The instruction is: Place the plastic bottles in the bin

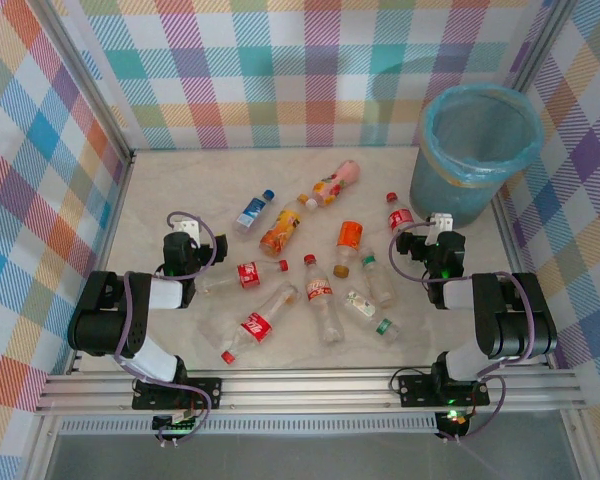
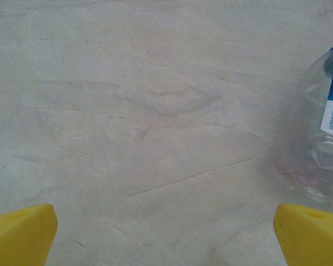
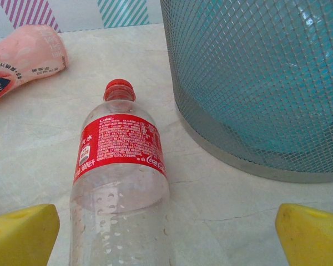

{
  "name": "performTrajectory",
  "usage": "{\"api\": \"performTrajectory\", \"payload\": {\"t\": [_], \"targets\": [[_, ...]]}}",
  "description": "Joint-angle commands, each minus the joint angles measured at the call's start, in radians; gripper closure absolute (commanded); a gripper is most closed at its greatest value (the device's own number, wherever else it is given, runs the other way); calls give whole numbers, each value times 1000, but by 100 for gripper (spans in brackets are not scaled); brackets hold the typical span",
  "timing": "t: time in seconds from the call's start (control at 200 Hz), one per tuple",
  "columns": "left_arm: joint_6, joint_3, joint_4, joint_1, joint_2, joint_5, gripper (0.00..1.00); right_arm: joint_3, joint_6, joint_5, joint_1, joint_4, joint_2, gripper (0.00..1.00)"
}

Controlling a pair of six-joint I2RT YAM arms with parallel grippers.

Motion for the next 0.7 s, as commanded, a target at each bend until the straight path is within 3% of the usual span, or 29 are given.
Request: {"api": "performTrajectory", "payload": {"t": [0.0, 0.695], "targets": [[-3, 15, 9, -3, -1, -2, 0, 17, 7, 7, -4, 7, 5, 1], [6, 16, -7, -4, -16, 16, 2, 8, 9, 11, -4, 20, -2, 0]]}}
